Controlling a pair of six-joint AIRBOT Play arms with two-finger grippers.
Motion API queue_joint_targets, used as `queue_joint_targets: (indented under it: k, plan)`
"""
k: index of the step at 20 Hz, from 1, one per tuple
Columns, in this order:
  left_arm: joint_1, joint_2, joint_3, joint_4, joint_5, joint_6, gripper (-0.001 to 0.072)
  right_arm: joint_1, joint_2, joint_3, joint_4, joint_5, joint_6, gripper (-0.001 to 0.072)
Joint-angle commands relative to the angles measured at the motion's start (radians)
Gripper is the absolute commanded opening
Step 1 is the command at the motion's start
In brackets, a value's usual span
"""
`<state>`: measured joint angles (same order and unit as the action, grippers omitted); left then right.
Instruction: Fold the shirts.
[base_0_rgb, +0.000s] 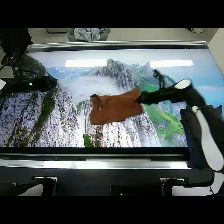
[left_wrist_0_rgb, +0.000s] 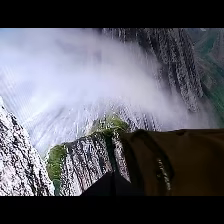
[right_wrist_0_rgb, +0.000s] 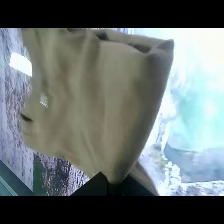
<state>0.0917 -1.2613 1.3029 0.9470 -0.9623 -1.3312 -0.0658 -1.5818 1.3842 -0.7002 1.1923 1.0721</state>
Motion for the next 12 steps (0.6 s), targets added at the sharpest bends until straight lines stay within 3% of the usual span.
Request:
queue_joint_targets:
  k: [1, 7, 12]
  plan:
    - [0.0, -0.003, 0.0, 0.003, 0.002, 0.001, 0.0027, -0.18, 0.089, 0.18, -0.1, 0.14, 0.093, 0.0032]
    - [0.0, -0.003, 0.0, 0.006, 0.005, 0.001, 0.0027, -0.554, 0.178, 0.397, -0.184, 0.374, 0.175, 0.0033]
    - [0.0, -0.003, 0.0, 0.006, 0.005, 0.001, 0.0028, -0.76, 0.195, 0.478, -0.175, 0.407, 0.215, 0.0033]
